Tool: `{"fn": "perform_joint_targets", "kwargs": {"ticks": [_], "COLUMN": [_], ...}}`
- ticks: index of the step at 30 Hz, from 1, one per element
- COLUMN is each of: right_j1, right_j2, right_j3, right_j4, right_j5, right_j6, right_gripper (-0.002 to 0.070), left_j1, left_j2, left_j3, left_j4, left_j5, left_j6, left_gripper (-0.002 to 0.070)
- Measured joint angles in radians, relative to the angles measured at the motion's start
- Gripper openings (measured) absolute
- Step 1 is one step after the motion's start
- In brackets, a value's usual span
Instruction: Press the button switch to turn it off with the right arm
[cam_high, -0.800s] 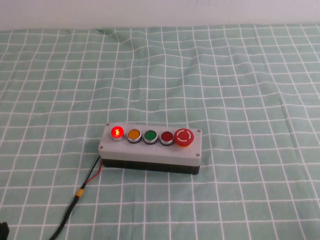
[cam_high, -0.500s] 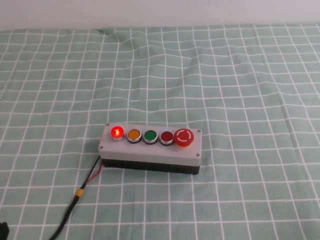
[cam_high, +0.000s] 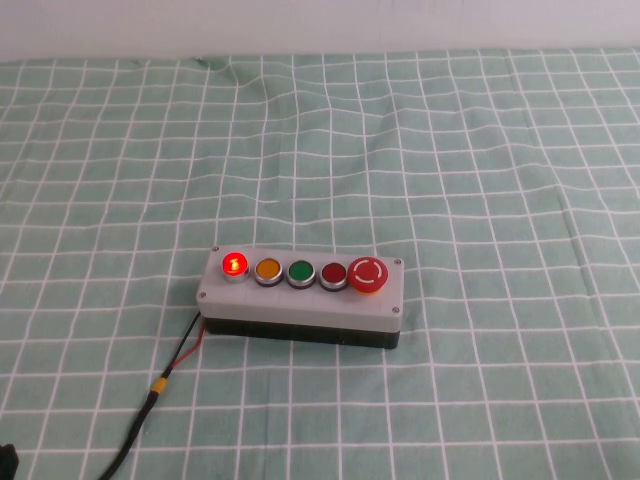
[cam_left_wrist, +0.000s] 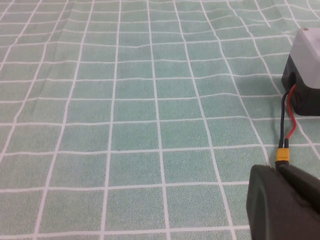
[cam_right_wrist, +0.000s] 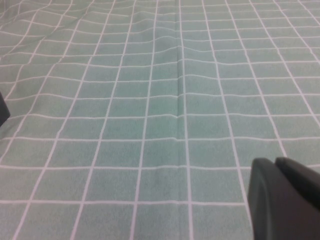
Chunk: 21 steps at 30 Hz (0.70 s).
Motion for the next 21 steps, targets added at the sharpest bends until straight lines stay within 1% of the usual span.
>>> {"fn": "perform_joint_targets", "kwargs": {"ticks": [7, 11, 15, 21], "right_j1": [0.0, 0.0, 0.0, 0.0], "right_j2": [0.0, 0.0, 0.0, 0.0], "right_j3": [0.0, 0.0, 0.0, 0.0], "right_j4": [0.0, 0.0, 0.0, 0.001], "right_j5": [-0.007, -0.06, -0.191, -0.462], "right_j6": [0.0, 0.0, 0.0, 0.0], "right_gripper": [-0.0016, -0.0016, -0.0016, -0.0016], "left_j1": [0.0, 0.0, 0.0, 0.0], "left_j2": [0.0, 0.0, 0.0, 0.0], "left_j3": [0.0, 0.0, 0.0, 0.0], "left_j4": [0.0, 0.0, 0.0, 0.0], "left_j5": [0.0, 0.0, 0.0, 0.0], "left_j6": [0.0, 0.0, 0.0, 0.0], "left_gripper": [-0.0003, -0.0003, -0.0003, -0.0003]}}
